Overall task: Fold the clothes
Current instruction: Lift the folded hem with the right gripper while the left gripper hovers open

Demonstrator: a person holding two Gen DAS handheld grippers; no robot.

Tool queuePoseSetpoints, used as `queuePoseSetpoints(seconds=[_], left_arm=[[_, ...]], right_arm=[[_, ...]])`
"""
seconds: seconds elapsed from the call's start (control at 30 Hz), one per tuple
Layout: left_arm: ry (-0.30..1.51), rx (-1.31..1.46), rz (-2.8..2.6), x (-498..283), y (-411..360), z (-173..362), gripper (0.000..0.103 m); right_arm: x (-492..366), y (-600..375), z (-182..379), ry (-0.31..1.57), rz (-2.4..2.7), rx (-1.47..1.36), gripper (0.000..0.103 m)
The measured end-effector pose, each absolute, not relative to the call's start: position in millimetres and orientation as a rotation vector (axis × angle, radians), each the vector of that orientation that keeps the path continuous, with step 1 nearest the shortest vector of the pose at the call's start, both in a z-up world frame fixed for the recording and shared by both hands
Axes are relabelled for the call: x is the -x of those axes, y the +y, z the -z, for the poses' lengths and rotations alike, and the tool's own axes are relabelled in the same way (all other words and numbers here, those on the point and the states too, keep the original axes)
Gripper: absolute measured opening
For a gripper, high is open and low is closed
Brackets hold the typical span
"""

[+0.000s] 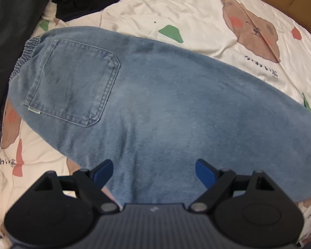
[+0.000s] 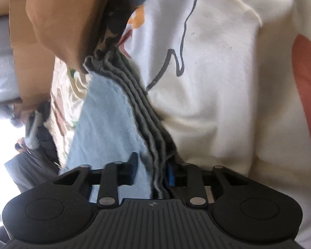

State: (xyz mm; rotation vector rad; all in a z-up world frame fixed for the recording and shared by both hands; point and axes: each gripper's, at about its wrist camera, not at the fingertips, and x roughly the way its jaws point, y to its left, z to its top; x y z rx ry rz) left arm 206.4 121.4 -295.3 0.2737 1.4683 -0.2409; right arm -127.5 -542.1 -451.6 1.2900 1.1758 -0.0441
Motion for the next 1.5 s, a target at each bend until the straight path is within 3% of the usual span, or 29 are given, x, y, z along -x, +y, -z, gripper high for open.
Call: queuePoseSetpoints(seconds=[0.1,0.33,0.43,0.5,0.53,0.87,1.0,1.23,1.5], left_arm=[[1.472,-0.274,0.243,-204,123,299,0.088],[1.488,-0.275,0.258,-198,121,307,0.088],[1.49,-0.279,0.267,-197,120,309,0.088],[1.491,-0.279,0.267,-197,119,310,0.088],[1.492,-0.278,0.265,-198,120,310,0.088],[1.498,-0.285,0.25,-199,123,310,0.088],[1.5,-0.284,0.248,-198,123,311,0.088],[1.51,-0.286,0.251,-198,121,317,0.088],[1.501,-0.281,0.254,-197,119,314,0.088]], right_arm=[[134,-543,440,1.184,0.008,-1.252,0.01],[137,-541,419,1.164,-0.051,-1.235,0.01],[134,-543,421,1.164,-0.031,-1.256,0.022],[131,-543,428,1.177,-0.009,-1.26,0.045],[130,-543,432,1.184,0.003,-1.263,0.046],[118,-552,452,1.173,-0.038,-1.343,0.046],[113,-548,441,1.174,-0.145,-1.33,0.035],[87,-540,421,1.192,-0.183,-1.245,0.036],[78,-541,437,1.254,-0.079,-1.185,0.035]])
